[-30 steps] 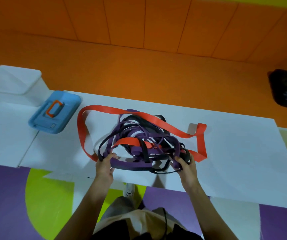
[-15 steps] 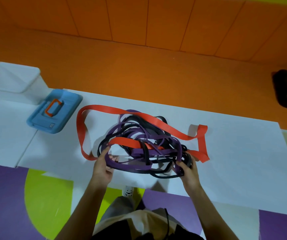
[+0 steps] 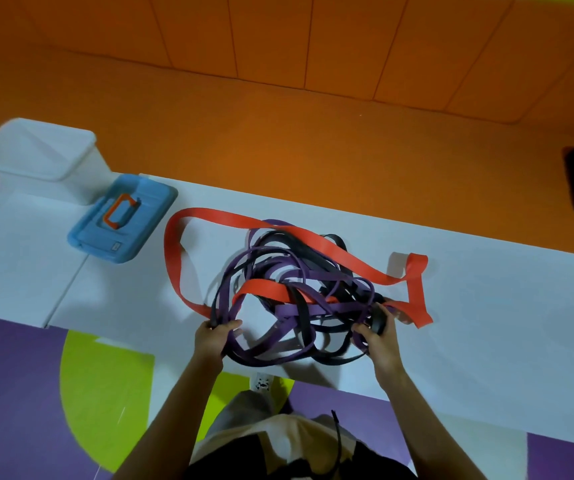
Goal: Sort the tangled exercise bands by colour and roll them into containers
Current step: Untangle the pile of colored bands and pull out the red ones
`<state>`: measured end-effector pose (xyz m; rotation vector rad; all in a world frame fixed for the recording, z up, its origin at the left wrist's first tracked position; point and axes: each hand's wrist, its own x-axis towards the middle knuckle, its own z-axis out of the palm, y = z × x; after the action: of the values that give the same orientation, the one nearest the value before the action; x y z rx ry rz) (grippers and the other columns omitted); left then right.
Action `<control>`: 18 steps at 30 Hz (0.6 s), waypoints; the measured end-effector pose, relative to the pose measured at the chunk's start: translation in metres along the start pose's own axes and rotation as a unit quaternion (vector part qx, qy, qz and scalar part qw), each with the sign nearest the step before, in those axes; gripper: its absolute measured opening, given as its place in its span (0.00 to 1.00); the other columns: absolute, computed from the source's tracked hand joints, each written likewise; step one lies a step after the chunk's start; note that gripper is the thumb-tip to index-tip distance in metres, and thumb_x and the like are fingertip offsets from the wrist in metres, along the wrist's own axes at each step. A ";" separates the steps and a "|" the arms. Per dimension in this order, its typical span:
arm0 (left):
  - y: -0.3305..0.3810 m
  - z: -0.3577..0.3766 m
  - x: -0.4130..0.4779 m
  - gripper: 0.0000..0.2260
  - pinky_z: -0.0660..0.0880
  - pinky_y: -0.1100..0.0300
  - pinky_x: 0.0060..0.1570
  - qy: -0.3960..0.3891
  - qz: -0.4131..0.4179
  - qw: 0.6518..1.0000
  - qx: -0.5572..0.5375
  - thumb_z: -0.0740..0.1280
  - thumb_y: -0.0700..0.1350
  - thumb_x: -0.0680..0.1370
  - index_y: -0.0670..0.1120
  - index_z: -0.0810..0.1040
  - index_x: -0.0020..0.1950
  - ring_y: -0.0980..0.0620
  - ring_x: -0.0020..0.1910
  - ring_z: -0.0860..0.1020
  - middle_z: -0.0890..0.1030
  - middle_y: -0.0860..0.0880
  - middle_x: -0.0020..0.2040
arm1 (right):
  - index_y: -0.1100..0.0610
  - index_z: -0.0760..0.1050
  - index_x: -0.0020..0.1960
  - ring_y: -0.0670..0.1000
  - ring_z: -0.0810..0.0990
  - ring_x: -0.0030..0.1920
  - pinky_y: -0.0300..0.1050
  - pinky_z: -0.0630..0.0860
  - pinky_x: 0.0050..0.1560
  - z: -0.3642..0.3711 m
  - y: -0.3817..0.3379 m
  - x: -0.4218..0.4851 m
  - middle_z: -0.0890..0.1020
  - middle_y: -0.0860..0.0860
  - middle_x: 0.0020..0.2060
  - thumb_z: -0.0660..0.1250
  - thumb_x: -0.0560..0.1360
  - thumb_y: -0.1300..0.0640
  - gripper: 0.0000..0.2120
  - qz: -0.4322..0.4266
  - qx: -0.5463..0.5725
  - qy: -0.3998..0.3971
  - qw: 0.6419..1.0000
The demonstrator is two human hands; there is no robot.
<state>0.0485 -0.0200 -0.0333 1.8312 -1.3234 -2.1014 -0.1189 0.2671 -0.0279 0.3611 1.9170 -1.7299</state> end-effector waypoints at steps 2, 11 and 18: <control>0.000 -0.005 0.007 0.16 0.82 0.45 0.52 0.032 0.017 0.998 0.044 0.79 0.35 0.71 0.37 0.81 0.57 0.38 0.47 0.85 0.85 0.34 0.52 | 0.51 0.69 0.74 0.63 0.80 0.64 0.62 0.80 0.63 0.002 -0.001 0.001 0.82 0.56 0.62 0.72 0.76 0.70 0.31 -0.001 -0.007 0.000 1.000; 0.010 -0.013 -0.002 0.14 0.85 0.42 0.50 0.046 0.138 0.980 0.133 0.82 0.49 0.72 0.46 0.82 0.51 0.42 0.47 0.85 0.86 0.45 0.46 | 0.47 0.68 0.73 0.59 0.81 0.63 0.63 0.80 0.64 0.010 -0.006 -0.004 0.81 0.54 0.63 0.73 0.76 0.68 0.32 -0.003 -0.020 -0.003 1.000; 0.029 -0.021 -0.006 0.10 0.85 0.42 0.45 0.043 0.180 0.941 0.282 0.78 0.45 0.76 0.50 0.77 0.45 0.43 0.41 0.86 0.85 0.45 0.43 | 0.52 0.68 0.73 0.58 0.80 0.48 0.59 0.81 0.54 0.012 -0.005 -0.005 0.82 0.58 0.52 0.70 0.78 0.70 0.29 0.010 0.014 0.015 1.000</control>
<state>0.0541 -0.0470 -0.0095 1.6271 -2.2024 -1.5380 -0.1152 0.2551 -0.0213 0.4171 1.9057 -1.7498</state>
